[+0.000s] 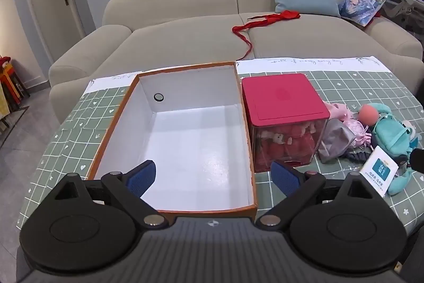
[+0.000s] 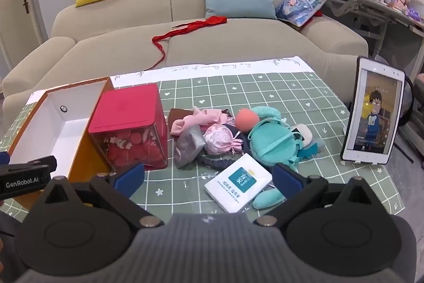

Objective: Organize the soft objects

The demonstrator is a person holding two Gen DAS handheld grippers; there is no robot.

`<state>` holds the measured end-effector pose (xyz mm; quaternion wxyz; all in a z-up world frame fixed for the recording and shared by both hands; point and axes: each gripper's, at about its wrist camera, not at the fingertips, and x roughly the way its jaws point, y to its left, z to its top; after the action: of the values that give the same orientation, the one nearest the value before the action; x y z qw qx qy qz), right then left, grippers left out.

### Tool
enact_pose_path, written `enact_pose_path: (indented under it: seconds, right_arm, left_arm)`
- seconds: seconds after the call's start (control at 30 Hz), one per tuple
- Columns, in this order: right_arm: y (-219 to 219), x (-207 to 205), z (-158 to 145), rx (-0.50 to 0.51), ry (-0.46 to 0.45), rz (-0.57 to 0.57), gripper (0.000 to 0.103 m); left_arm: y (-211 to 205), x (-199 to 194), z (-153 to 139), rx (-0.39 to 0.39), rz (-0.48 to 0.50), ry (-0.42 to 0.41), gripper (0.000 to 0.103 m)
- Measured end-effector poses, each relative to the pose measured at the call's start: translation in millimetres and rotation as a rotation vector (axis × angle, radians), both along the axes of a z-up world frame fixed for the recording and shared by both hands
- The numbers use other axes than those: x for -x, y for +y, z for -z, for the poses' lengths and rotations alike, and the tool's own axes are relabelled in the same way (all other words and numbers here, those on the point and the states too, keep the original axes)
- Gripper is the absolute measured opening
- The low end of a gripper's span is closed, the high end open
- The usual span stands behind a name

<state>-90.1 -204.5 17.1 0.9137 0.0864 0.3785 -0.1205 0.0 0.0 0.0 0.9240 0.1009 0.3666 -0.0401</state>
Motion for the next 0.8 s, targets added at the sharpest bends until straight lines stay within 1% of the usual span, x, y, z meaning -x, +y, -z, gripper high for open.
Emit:
enact_pose_path:
  seconds: [0.03, 0.13, 0.17, 0.23, 0.3, 0.33, 0.43, 0.63, 0.8]
  right_arm:
    - [0, 0, 0, 0.016, -0.01, -0.001, 0.101]
    - [-1, 2, 0, 0.007, -0.013, 0.002, 0.1]
    - [-2, 3, -1, 0.003, -0.014, 0.003, 0.1]
    - [3, -2, -2, 0.006, -0.01, -0.007, 0.1]
    - [8, -3, -3, 0.002, -0.007, -0.036, 0.1]
    - [12, -3, -3, 0.006, -0.008, -0.047, 0.1]
    - [27, -23, -5, 0.031, 0.021, -0.094, 0.1]
    - [51, -72, -9, 0.055, 0.036, -0.149, 0.1]
    - [74, -96, -8, 0.036, 0.087, -0.209, 0.1]
  left_arm:
    - [0, 0, 0, 0.006, -0.003, 0.007, 0.103]
    - [-2, -1, 0, 0.014, -0.008, 0.03, 0.103]
    - [0, 1, -2, 0.023, -0.006, 0.018, 0.103]
    - [4, -3, 0, 0.026, -0.007, 0.03, 0.103]
    - [9, 0, -3, 0.035, -0.014, 0.01, 0.103]
    - [10, -1, -2, 0.024, -0.014, 0.011, 0.103]
    - [18, -9, -4, 0.013, -0.034, 0.007, 0.103]
    - [30, -37, -14, 0.053, -0.081, 0.008, 0.103]
    - [44, -47, -14, 0.041, -0.144, 0.022, 0.103]
